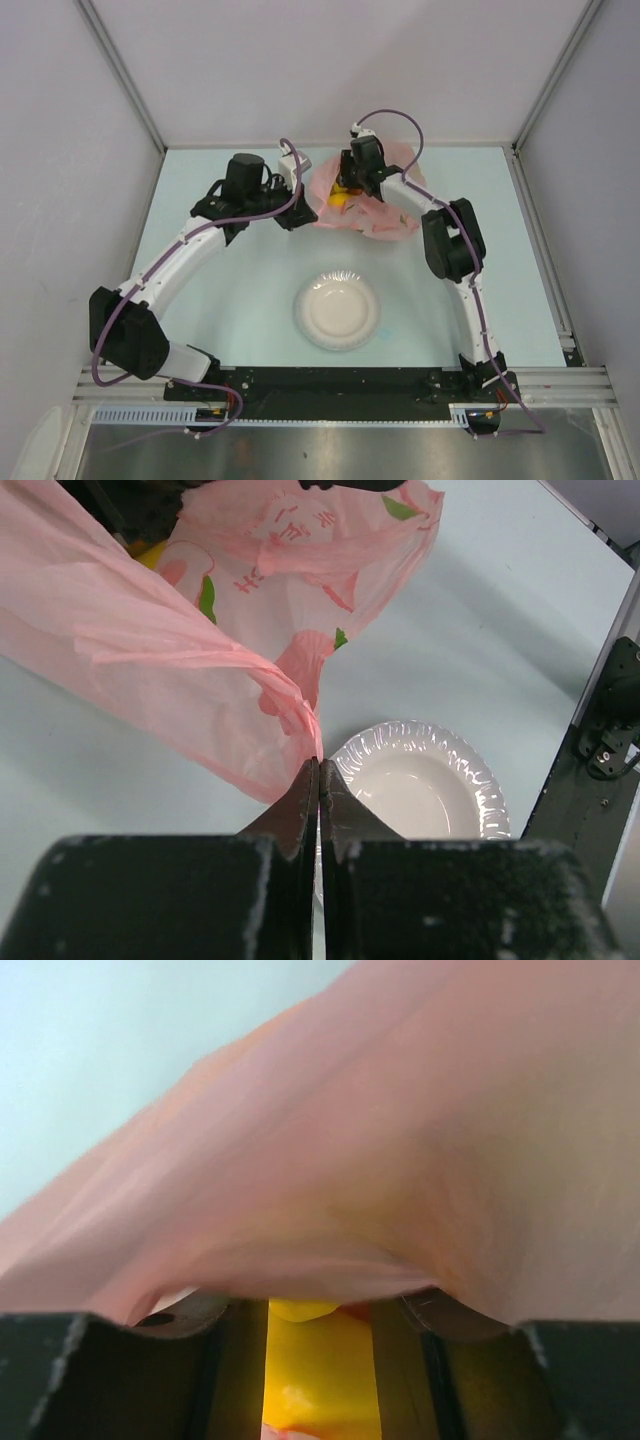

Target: Take the fake fruits out of the plastic bag

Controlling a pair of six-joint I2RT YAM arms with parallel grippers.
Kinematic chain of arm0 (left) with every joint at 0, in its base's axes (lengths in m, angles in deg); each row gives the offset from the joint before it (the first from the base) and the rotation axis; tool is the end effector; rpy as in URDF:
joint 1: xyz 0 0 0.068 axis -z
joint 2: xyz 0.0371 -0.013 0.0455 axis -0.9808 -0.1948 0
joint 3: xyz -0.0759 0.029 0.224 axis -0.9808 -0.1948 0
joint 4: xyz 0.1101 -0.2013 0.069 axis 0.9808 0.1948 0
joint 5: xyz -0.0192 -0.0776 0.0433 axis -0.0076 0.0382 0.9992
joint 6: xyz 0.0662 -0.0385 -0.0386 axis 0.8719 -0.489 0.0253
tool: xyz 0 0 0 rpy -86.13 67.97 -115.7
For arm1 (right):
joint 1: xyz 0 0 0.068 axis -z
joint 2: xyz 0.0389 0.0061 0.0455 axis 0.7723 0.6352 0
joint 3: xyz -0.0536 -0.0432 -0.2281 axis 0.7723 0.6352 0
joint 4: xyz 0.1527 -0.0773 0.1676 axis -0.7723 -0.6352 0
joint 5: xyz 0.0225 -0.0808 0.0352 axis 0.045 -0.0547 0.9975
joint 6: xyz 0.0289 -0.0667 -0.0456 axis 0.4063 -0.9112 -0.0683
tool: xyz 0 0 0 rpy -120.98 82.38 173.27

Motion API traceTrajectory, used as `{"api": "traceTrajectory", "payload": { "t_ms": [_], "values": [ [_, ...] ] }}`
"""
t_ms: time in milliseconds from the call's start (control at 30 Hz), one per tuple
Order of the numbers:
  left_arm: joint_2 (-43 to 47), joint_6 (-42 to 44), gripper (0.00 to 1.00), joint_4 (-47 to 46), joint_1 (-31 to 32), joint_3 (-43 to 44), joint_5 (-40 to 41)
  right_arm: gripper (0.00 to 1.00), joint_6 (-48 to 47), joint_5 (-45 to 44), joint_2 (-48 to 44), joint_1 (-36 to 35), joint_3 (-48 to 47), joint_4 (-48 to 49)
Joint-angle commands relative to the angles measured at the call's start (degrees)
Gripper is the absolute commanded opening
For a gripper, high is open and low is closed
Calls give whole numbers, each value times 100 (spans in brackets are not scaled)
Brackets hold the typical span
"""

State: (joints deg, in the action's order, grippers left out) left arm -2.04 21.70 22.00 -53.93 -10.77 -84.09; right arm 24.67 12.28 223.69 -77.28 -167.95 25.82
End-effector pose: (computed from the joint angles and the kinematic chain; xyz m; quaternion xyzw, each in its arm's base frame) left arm 0.2798 -0.1769 0.2842 0.3294 0.7830 -0.3487 0.3961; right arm 0.4742 0.2341 0.1592 -0.0452 0.8815 0.1612 0.4415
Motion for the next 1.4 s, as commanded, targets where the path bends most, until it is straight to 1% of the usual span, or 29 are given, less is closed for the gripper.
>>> {"api": "traceTrajectory", "payload": {
  "t_ms": [0,33,100,133,200,233,267,400,433,500,533,633,667,700,733,767,867,1000,1067,1167,1367],
  "values": [
    [26,-106,0,-373,21,1,0,24,-723,431,-1027,70,572,147],
    [0,-106,0,-444,12,19,87,23,-821,632,-1412,70,730,139],
    [-88,-263,0,-497,-5,133,150,22,-1153,844,-1809,71,1170,-36],
    [-131,-316,0,-540,-14,159,158,21,-1260,1028,-2194,88,1345,-107],
    [-237,-387,0,-585,-32,238,132,19,-1497,1283,-2574,123,1942,-239],
    [-272,-396,0,-585,-41,265,106,19,-1568,1363,-2993,123,2162,-231],
    [-307,-413,0,-594,-49,300,88,18,-1621,1468,-3163,132,2573,-178],
    [-474,-501,0,-611,-58,361,9,19,-1903,2153,-3814,141,3095,-221],
    [-492,-527,0,-629,-58,362,27,19,-2242,2303,-3893,141,3148,-370],
    [-510,-641,0,-690,-76,353,53,19,-2525,2636,-4122,149,3253,-634],
    [-519,-668,1,-734,-93,344,53,19,-2936,2778,-4218,158,3298,-774],
    [-562,-686,0,-778,-111,370,88,18,-3675,3182,-4640,106,3640,-1327],
    [-571,-686,0,-787,-120,379,97,18,-4217,3262,-4737,71,3745,-1416],
    [-580,-703,0,-796,-128,396,106,18,-4484,3436,-4894,18,3816,-1521],
    [-606,-712,0,-813,-137,388,141,18,-4748,3525,-4931,-95,3956,-1784],
    [-607,-721,1,-839,-137,379,150,17,-5264,3613,-4966,-166,4010,-1934],
    [-598,-739,0,-866,-146,362,194,17,-5663,3824,-4888,-378,4186,-2147],
    [-598,-695,0,-892,-164,335,308,16,-5989,4062,-4406,-457,4195,-2006],
    [-624,-686,0,-866,-190,370,317,17,-6164,4141,-4246,-650,4186,-1971],
    [-659,-695,0,-796,-260,449,326,17,-6121,4308,-4114,-861,4186,-1786],
    [-659,-817,0,-804,-366,414,334,18,-6210,4563,-3903,-1142,4203,-2322]
  ]
}}
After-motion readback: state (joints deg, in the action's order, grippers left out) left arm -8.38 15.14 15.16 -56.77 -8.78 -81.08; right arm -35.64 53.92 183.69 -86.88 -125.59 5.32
